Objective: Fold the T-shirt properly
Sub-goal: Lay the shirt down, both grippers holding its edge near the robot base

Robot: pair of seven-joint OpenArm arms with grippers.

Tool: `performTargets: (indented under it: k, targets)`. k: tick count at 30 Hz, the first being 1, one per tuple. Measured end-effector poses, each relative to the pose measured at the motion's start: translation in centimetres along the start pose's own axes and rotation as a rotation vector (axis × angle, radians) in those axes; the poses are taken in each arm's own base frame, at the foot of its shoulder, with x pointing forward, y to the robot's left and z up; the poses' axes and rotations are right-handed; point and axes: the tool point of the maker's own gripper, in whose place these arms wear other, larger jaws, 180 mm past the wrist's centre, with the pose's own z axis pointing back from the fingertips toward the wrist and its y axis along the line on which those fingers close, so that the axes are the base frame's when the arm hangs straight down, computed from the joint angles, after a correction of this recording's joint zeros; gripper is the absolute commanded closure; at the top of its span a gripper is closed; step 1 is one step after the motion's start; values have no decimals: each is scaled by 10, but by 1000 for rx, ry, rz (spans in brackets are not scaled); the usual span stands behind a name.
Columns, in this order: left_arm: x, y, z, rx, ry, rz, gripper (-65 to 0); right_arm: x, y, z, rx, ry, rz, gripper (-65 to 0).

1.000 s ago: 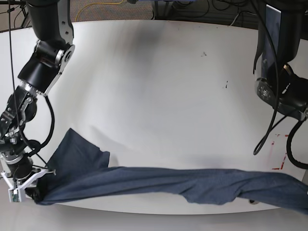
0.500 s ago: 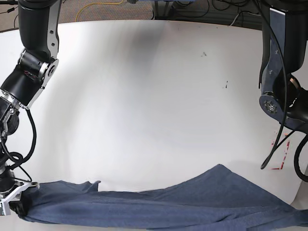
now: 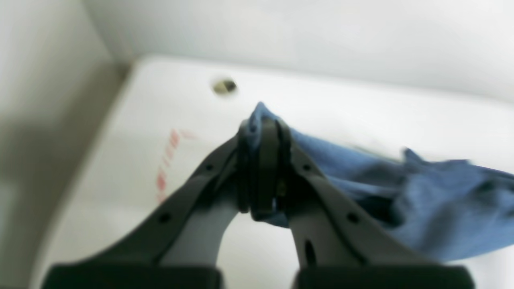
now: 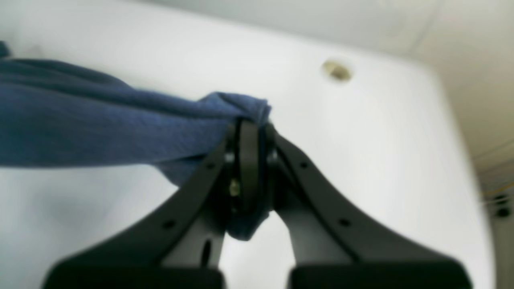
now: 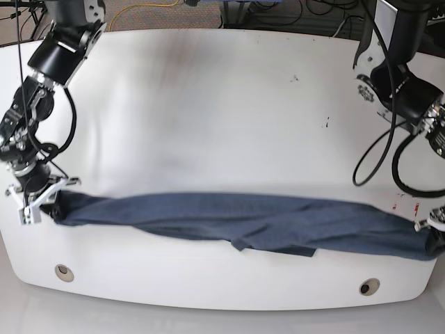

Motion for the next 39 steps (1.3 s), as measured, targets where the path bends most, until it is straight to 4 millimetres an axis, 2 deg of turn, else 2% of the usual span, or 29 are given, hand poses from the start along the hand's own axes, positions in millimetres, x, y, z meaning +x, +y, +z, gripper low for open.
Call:
performTargets:
  k: [3,6,11,15,22,27,39]
  targets:
    - [-49,11,6,14,102,29,0,-51,9,9,6,92,-53,-2]
    - [-87,14,13,6,179,48,0,-87,19,19,14,150,-95,-2]
    - [-143,28,33,36,298,87,0,-130,42,32,43,208,-153,-2]
    - [-171,35,45,61,354,88,0,-153,51,42,53,253,-173,-2]
    - [-197,47,64,85,405,48,0,-182,66,55,69,316,-201,-2]
    - [-201,60,74,117,422,23,0,-193,68,63,71,338,-204,-2]
    - [-215,73,92,143,494,-20,0,-211,72,77,73,386,-208,-2]
